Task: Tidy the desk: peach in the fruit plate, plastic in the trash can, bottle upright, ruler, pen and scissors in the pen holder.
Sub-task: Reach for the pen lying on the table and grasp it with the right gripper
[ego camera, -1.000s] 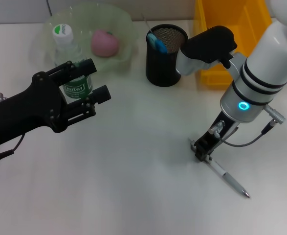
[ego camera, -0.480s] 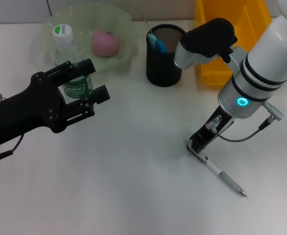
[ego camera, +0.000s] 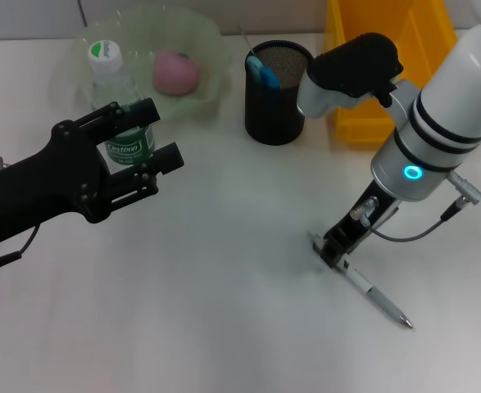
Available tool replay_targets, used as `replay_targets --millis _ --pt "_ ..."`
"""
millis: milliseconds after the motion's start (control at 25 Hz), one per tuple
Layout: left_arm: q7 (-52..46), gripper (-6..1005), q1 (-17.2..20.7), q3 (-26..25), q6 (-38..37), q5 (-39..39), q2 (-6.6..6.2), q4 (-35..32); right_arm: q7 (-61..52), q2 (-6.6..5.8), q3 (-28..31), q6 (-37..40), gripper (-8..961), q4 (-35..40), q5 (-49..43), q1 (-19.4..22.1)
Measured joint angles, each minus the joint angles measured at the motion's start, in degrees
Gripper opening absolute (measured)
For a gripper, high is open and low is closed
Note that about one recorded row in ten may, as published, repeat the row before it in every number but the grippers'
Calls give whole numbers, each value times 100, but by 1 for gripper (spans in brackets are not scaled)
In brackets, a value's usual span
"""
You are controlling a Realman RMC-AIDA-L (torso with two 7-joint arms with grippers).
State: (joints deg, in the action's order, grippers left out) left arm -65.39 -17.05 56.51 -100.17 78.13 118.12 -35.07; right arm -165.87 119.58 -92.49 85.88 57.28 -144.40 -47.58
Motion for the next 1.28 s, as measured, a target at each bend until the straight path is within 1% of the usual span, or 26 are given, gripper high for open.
replay_targets --millis 200,360,1280 --pt "0 701 4 0 -3 0 0 0 -6 4 -22 94 303 20 42 3" --pt "0 701 15 -1 0 0 0 0 -9 7 -30 131 355 52 67 32" --pt "0 701 -32 -61 58 10 0 9 -15 -6 17 92 356 -44 14 19"
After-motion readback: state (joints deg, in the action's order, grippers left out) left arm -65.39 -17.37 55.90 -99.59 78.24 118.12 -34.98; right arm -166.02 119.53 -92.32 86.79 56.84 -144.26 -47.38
